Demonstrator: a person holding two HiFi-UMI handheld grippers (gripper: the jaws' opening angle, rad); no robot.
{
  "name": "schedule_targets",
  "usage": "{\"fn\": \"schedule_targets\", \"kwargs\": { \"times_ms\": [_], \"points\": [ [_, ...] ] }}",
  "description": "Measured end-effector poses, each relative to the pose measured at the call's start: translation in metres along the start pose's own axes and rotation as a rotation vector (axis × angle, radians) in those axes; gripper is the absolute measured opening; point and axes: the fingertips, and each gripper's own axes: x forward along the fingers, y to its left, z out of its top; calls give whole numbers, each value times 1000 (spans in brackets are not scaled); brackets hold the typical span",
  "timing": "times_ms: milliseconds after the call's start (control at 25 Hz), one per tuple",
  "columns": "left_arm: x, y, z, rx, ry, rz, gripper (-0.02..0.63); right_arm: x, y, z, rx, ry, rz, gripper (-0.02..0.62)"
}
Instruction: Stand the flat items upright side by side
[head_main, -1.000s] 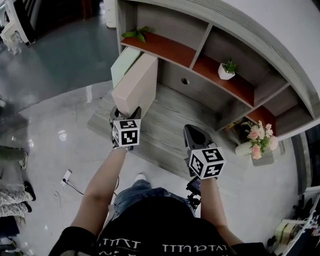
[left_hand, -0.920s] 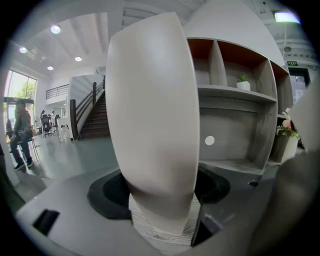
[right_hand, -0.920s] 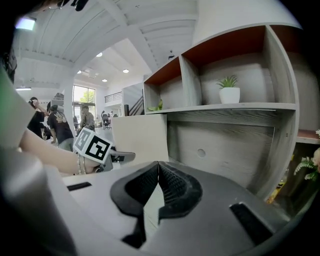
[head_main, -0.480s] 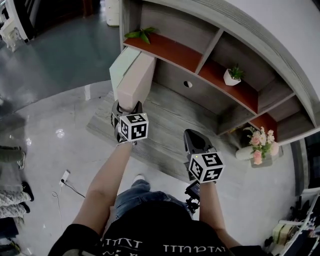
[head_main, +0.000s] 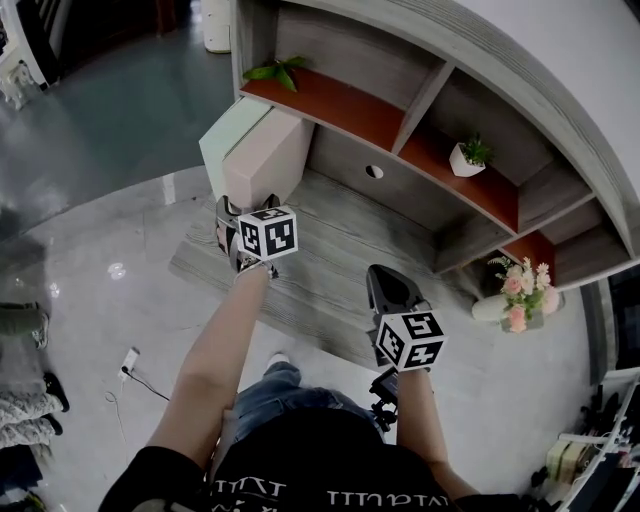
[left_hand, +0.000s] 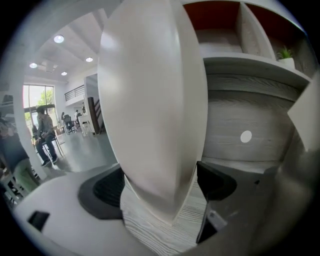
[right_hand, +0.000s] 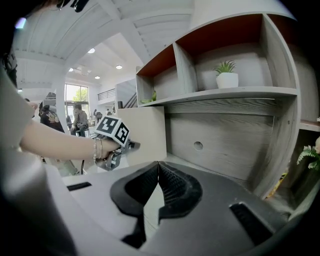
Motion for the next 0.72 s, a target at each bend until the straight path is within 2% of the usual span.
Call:
{"fn": "schedule_targets", "kwargs": {
  "times_ms": [160, 480, 720],
  "points": [
    [12, -2, -1, -13, 36, 62, 479, 2, -5, -3, 8, 9, -15, 15],
    [29, -10, 1, -118, 126, 217, 548, 6, -16, -7, 32, 22, -47, 15],
    [28, -14, 0, -108, 128, 217, 555, 7, -20, -2, 41, 17, -57, 15]
  ]
}}
